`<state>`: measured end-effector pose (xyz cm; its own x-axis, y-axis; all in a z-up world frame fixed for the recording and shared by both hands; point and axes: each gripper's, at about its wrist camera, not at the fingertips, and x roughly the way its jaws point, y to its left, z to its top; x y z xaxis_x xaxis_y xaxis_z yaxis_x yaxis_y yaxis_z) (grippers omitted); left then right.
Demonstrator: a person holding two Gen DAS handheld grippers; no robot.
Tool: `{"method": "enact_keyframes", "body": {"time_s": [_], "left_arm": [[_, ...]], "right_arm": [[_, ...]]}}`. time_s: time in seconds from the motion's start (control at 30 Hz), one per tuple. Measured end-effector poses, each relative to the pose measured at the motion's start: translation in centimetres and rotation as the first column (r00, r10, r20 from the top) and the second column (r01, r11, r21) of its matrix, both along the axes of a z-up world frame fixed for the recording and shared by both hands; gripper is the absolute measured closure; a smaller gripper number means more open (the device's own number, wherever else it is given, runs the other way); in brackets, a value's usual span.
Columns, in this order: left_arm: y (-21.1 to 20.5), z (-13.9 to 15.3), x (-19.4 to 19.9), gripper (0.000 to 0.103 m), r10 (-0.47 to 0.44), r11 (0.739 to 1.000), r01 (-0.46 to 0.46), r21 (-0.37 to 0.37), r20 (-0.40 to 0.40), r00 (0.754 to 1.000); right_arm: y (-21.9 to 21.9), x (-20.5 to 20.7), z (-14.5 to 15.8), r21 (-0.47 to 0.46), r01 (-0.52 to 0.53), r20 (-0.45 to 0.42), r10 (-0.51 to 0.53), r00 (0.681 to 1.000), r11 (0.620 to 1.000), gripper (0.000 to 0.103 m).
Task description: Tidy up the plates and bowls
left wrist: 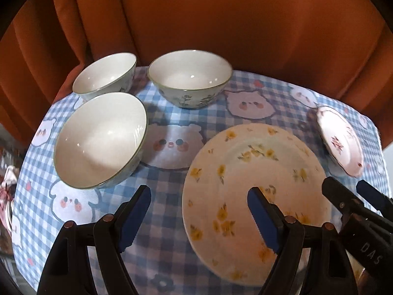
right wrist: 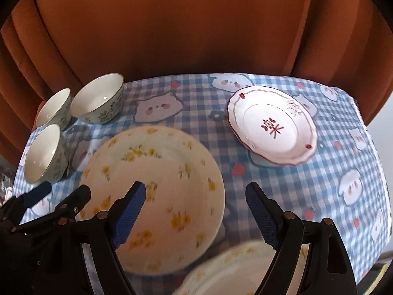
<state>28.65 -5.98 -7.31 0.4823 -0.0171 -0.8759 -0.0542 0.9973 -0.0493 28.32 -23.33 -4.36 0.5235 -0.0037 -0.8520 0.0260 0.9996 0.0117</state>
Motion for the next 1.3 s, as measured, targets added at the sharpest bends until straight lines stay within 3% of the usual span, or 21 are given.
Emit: {"method": "enact_keyframes", "body": {"time_s": [0.23, 0.3, 0.33, 0.43, 0.47, 0.8, 1.1, 1.3], "left_arm": [[-1.4, -2.5, 1.2, 0.023, -0.002, 1.0, 0.003, 0.015, -0.033, 0.999], [-1.5, -3.4, 1.6, 0.027, 0.012, 1.0, -0.011, 0.015, -0.051, 0.999], [-1.4, -3.6, 1.7, 0.034, 0.016, 1.0, -0.016, 0.011, -0.058, 0.998], [-1.4, -4.4, 2.0, 0.041, 0.012, 1.0, -0.013, -0.004, -0.085, 0.996], [-1.3, -4.4, 1.9, 0.042, 0.01, 1.0, -0.011, -0.007, -0.08, 0.997], [-0.5, -4.2, 1.5, 0.043, -0.013, 0.999, 0.016, 0.028, -0.11, 0.994], [2.2, -3.9, -1.5, 0.043, -0.034, 0.996, 0.045, 0.071, -0.143, 0.989], [1.9, -4.1, -2.0, 0.039, -0.036, 0.995, 0.048, 0.089, -0.126, 0.991]], "right_arm": [[-0.6, 3.0, -3.7, 0.01, -0.017, -0.076, 0.017, 0.997, 1.0, 0.026], [-0.8, 3.6, -4.8, 0.018, -0.016, -0.103, 0.018, 0.994, 1.0, 0.027], [-0.8, 3.8, -5.2, 0.022, -0.017, -0.111, 0.019, 0.994, 1.0, 0.028], [-0.8, 4.4, -6.3, 0.032, -0.033, -0.154, 0.038, 0.987, 0.999, 0.045], [-0.8, 4.5, -6.5, 0.026, -0.036, -0.166, 0.04, 0.985, 0.999, 0.046], [0.3, 3.6, -6.8, 0.019, -0.062, -0.188, 0.065, 0.98, 0.998, 0.045], [2.9, 0.3, -7.4, 0.056, -0.107, -0.232, 0.117, 0.966, 0.993, 0.046], [3.8, 0.0, -7.6, 0.036, -0.148, -0.238, 0.152, 0.959, 0.988, 0.043]]}}
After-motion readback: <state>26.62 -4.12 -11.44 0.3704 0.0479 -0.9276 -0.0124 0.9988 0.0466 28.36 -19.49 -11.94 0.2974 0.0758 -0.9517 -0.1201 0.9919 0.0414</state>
